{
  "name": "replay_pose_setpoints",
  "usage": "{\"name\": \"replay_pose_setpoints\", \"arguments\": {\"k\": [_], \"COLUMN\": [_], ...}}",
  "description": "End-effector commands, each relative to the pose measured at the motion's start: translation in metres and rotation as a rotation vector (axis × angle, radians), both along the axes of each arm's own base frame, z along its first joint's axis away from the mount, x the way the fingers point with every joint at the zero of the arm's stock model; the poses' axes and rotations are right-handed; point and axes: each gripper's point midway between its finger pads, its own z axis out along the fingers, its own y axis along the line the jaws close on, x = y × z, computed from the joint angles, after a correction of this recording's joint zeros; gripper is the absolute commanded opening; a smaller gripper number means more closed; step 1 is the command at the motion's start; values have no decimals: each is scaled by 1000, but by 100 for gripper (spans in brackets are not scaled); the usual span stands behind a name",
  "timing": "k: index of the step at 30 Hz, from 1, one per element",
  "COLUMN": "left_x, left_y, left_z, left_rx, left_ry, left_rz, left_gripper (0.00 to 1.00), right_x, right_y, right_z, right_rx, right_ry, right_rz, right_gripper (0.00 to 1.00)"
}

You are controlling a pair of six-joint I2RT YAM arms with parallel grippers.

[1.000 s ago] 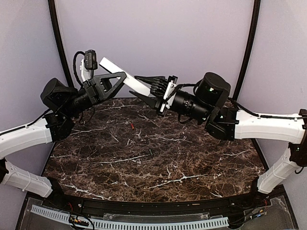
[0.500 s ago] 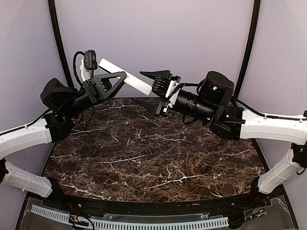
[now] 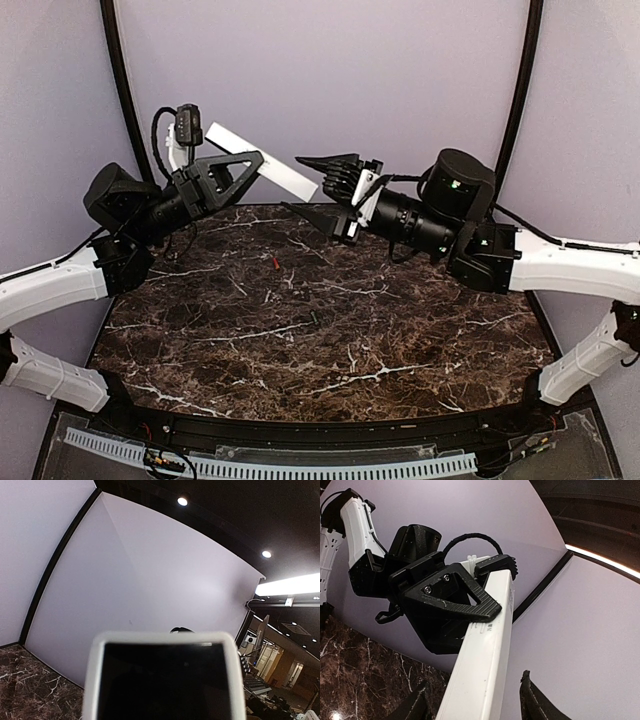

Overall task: Load the batteries into the remote control
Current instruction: Remove the battery cover from the remote control.

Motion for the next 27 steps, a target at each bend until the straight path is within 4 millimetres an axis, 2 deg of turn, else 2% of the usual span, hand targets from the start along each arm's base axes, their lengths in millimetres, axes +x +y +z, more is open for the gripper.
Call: {"name": "replay_pose_setpoints", "arguments": {"k": [1,5,7,8,13,14,16,17,20,22,24,27], "left_x": [-11,-11,-10,-10,-9,-9,-8,-7,-7,-6,-5,-3], "left_y": [5,7,8,9,9,10,13,13,14,12,9,3], "left_z": [14,13,13,14,14,15,17,17,18,15,13,8], "left_rx": [-32,-26,-27,-29,-25,-25,-24,-20,-14,-6,0,13], "left_ry": [-50,-51,-53,-56,-59,-66,-76,-75,-80,-68,-59,-42], "left_rz": [-24,-8,7,12,23,31,52,58,69,61,49,25], "left_gripper": [0,0,0,0,0,0,0,0,0,0,0,0], "right_x": [0,-2,-2,0,5,6,7,7,6,4,0,-5], "right_y": [8,8,8,7,2,1,-1,-3,-8,-10,-11,-7], "right_z": [5,5,2,1,-4,-4,-9,-9,-9,-7,-4,4], "right_rx": [-1,-9,-19,-19,-30,-34,-54,-58,-58,-48,-38,-22], "right_ry": [-15,-6,5,15,59,69,86,92,100,98,87,53], "right_rz": [8,18,13,4,-31,-38,-50,-52,-56,-54,-39,-13], "right_gripper": [48,27,7,2,0,8,35,42,53,70,83,88]}}
